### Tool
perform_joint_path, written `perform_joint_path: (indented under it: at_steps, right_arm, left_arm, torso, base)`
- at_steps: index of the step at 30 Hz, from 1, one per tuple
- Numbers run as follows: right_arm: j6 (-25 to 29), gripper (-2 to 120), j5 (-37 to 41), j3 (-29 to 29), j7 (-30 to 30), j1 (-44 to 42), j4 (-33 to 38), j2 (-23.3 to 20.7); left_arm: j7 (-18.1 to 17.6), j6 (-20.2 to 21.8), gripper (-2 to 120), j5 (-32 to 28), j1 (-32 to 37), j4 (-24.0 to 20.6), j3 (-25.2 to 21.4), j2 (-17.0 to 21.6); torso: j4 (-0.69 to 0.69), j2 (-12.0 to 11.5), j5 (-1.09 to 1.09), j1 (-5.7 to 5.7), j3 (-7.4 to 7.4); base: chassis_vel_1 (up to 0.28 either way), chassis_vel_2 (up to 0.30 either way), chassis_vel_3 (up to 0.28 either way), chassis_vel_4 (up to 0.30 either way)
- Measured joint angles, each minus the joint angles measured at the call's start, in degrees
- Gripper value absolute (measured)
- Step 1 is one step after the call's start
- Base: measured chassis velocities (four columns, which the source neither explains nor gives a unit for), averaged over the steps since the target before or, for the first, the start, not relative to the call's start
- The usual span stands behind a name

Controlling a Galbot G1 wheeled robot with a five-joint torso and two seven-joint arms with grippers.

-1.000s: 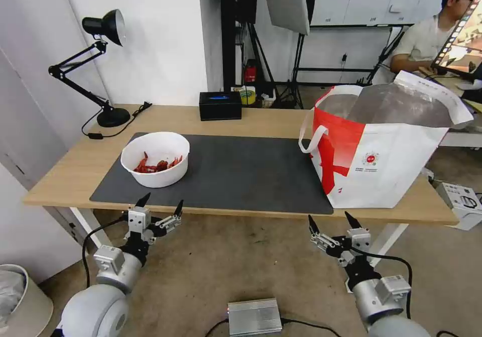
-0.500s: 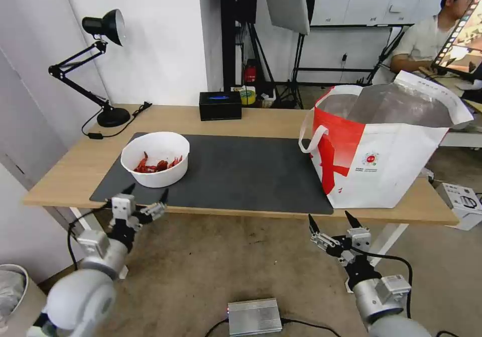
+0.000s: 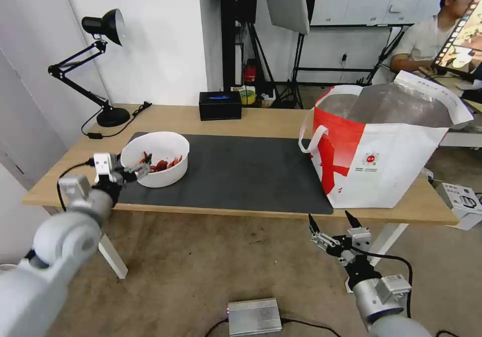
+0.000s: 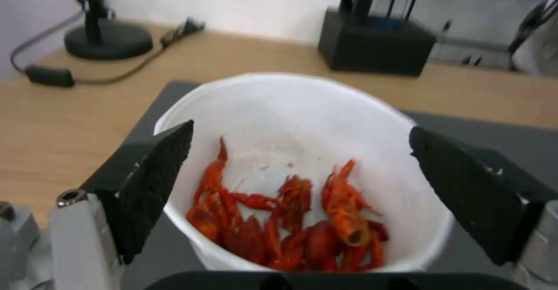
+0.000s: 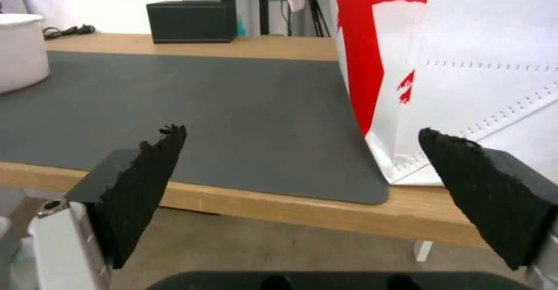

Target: Pick up the trash from the table and place it into the takeout bag.

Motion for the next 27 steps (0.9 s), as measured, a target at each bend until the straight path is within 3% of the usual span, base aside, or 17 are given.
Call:
perform_joint_path:
  at_steps: [8,20,27]
  right_arm:
    - [0.01,100,0.0,0.01,-0.01,0.01,-0.01,0.0]
    - [0.01,100,0.0,0.0,-0.01,0.0,-0.01,0.0]
    - [0.01,100,0.0,0.0,-0.01,0.0,-0.01,0.0]
  left_arm:
    - [-3.85,8.12,100,-3.74,-13.53,8.6,8.44,2.67]
    - [-5.29,15.1,100,-5.54,-20.02,15.83,12.26,3.1]
    - [-5.9,17.04,100,-7.89,-22.19,17.62,13.24,2.91]
  torso:
    - [-0.01,0.0,0.01,0.0,0.0]
    - [0.0,0.01,0.0,0.0,0.0]
    - [0.0,0.0,0.01,0.0,0.0]
  base:
    - [0.0,0.0,0.0,0.0]
    - [0.0,0.0,0.0,0.0]
    - [0.0,0.0,0.0,0.0]
